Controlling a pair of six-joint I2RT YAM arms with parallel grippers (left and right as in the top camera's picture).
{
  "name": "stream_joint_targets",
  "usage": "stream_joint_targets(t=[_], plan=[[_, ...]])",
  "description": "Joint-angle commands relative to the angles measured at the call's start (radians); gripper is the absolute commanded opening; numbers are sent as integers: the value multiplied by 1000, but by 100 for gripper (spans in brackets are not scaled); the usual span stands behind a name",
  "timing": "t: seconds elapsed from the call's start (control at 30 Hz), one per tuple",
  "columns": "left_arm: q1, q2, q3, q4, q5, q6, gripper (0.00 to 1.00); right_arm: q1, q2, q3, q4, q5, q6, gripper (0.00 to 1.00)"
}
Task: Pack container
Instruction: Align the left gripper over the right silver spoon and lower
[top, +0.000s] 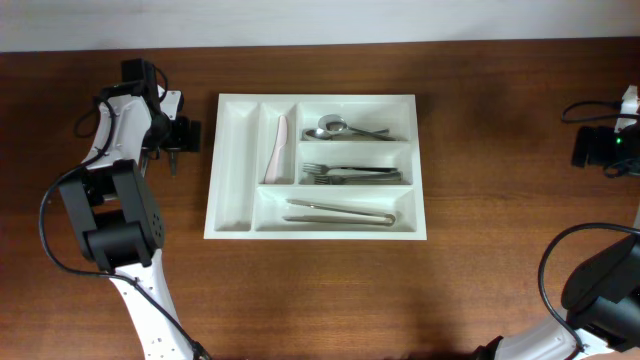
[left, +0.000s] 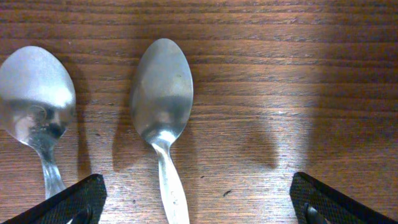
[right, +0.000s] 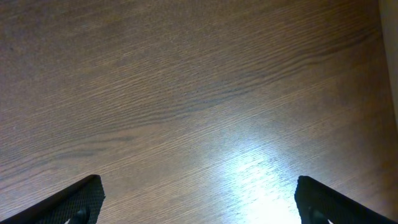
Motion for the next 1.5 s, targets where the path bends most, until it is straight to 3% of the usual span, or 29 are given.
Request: stream_joint_targets(t=[0.0,1.47], plan=[[6,9,-1,2,-6,-9,96,2,-2,-2,0,5,5,99],[3,64,-1,-13,-33,-58,96,2,-2,-2,0,5,5,99]])
